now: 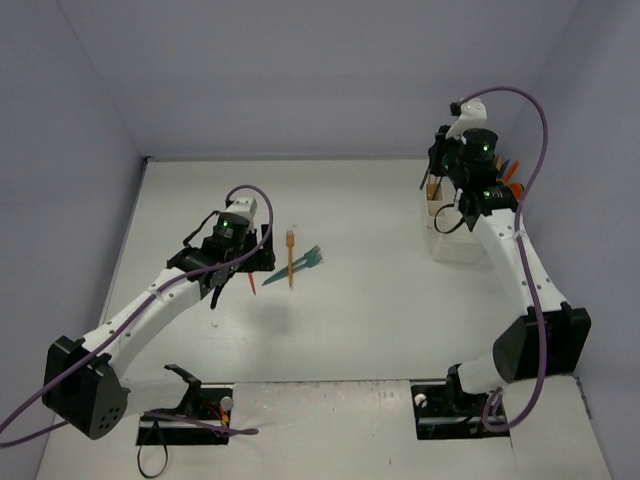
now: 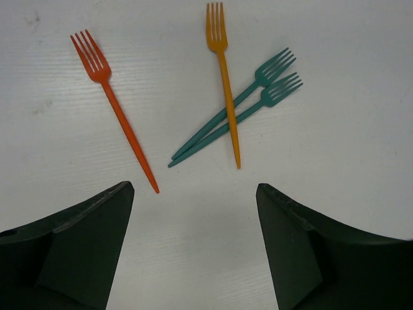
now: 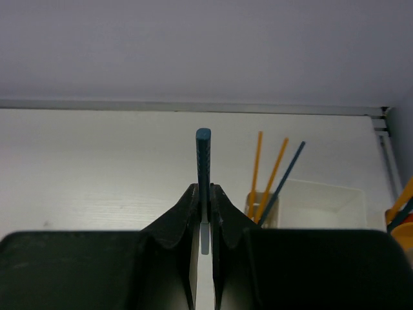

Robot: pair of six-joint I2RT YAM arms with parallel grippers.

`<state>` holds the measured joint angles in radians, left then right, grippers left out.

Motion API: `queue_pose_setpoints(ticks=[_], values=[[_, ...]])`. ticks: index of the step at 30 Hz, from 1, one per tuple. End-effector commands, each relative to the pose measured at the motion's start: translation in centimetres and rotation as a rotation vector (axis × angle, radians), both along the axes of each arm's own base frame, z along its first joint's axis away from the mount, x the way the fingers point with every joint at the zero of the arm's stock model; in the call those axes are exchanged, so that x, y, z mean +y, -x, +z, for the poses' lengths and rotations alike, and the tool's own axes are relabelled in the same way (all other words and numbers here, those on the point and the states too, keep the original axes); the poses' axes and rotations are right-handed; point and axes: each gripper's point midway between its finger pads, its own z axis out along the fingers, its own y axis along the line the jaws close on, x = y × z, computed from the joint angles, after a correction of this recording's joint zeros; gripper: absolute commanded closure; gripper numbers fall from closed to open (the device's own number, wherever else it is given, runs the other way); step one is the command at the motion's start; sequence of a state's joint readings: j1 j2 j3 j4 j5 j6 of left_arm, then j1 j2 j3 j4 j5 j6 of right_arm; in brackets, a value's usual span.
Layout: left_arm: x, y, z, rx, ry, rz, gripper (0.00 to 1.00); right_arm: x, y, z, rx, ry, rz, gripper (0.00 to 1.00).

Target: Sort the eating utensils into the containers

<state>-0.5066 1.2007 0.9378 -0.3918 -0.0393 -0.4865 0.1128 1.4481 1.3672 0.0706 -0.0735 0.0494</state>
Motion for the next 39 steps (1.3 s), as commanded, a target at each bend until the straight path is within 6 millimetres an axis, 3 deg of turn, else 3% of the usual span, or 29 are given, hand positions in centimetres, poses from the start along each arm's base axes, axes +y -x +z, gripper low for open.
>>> queue_pose_setpoints(ticks=[1,7,14,23,26,32,39], values=[[-0.1,1.1,-1.1,0.056,0.016,-0.005,0.26,-4.6,-3.5,3.0,-0.159,0.091,-0.166,1.00],[0.3,1.8,-2.2,0.079,0.005,-0.006,0.26,-6.6,-6.0,1.0,-0.160,0.103,-0.217,1.00],[0.4,1.5,-2.7,0.093,-0.018,-0.016,0.26,-6.2,-7.8,-2.9,-0.133,0.064,-0.186,1.00],[-0.4,1.2,-3.2,0.120,0.006,-0.033,0.26,-5.5,-8.0,-6.0,-0.106,-0.001,-0.174,0.99],[-0.7,1.1,-3.4,0.129,0.010,-0.036,0.26,-5.5,-7.4,-6.5,-0.095,-0.011,-0.176,0.91],[-1.1,0.4,-2.7,0.115,0.023,-0.034,0.26,-5.5,-5.4,-4.0,-0.127,-0.018,-0.179,0.71],[-2.1,-0.9,-2.6,0.133,0.037,-0.025,0.26,-5.6,-2.5,0.7,-0.147,-0.008,-0.174,0.57]])
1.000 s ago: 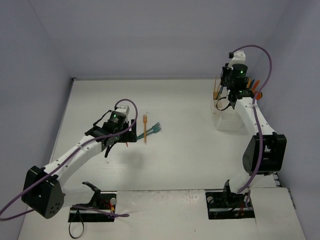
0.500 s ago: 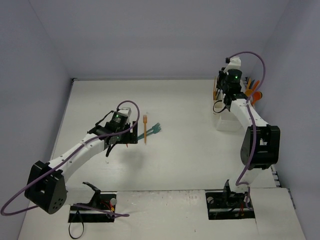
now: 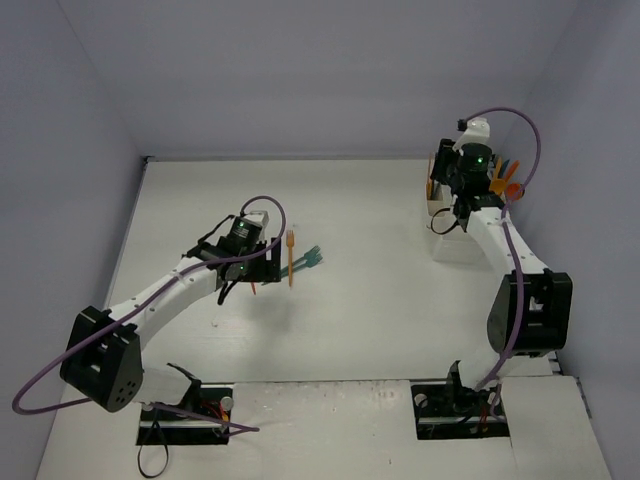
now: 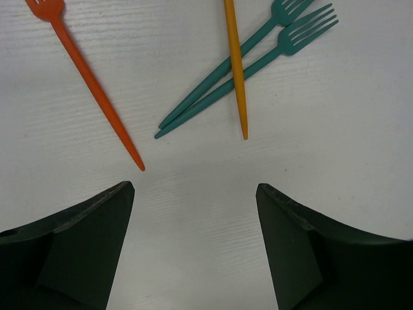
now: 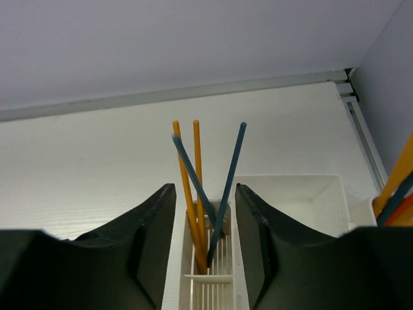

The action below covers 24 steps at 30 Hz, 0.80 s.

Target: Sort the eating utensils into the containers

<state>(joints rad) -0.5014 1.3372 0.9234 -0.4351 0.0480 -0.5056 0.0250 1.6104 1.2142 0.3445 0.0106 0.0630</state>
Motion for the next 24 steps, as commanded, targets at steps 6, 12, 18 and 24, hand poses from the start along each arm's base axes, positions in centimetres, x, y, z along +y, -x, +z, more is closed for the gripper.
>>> queue_pose_setpoints(ticks=[6,12,18,24], values=[[-2.0,-3.9,2.4,-0.053,0.060,0.047,0.33,-0.2,6.3,14.1,-0.254,-0.031,-0.010,0.53],[-3.0,-4.9,0.7,0.018,0.051,0.066,0.42,1.0,10.6,13.9,-0.243,-0.109,0.037,0.52],[-4.5,-6.6,0.0,0.030,0.042,0.058,0.45,2.7,14.3,12.0,-0.202,-0.198,0.098,0.52],[-4.6,-9.4,-0.9,0.031,-0.023,0.089,0.46,3.5,17.5,10.3,-0.169,-0.238,0.128,0.51]])
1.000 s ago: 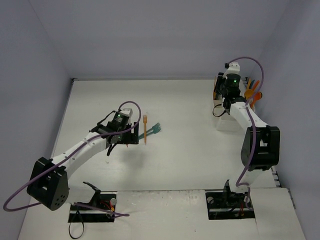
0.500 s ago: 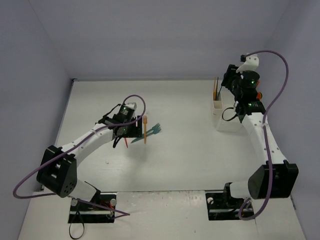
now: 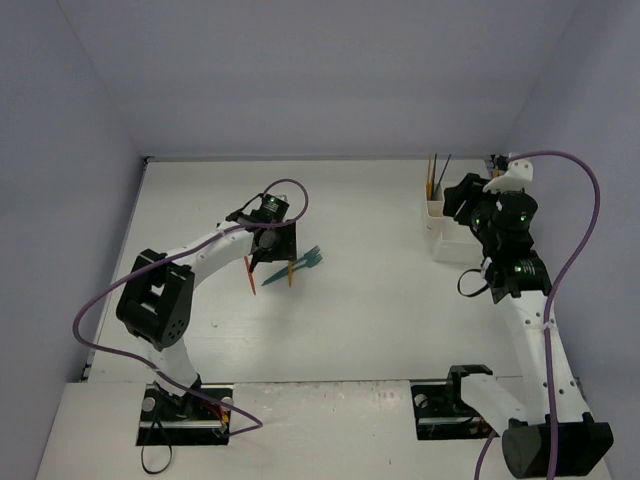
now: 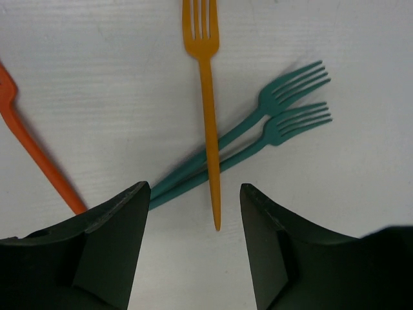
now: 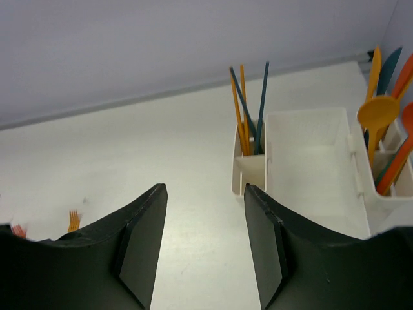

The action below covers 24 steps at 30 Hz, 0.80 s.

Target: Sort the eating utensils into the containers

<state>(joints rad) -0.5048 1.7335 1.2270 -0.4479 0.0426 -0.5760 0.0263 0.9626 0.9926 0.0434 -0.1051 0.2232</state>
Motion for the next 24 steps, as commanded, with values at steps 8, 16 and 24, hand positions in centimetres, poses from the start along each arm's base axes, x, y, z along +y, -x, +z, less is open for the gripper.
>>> queue_pose_setpoints(ticks=[8,16,24], values=[[-0.9,-4.3,-1.7,0.009,-0.082,0.068,0.57,1.4,4.3,0.5,-0.016,-0.061,0.059,0.50],[-1.3,-5.2,-1.2,-0.010,-0.083,0.057,0.92,1.9,4.8,0.8,-0.015,-0.071,0.088,0.49],[-3.4,-5.8,8.9,-0.332,-0.003,-0.122,1.00,6.2,3.5,2.0,0.027,-0.139,0.303,0.49]])
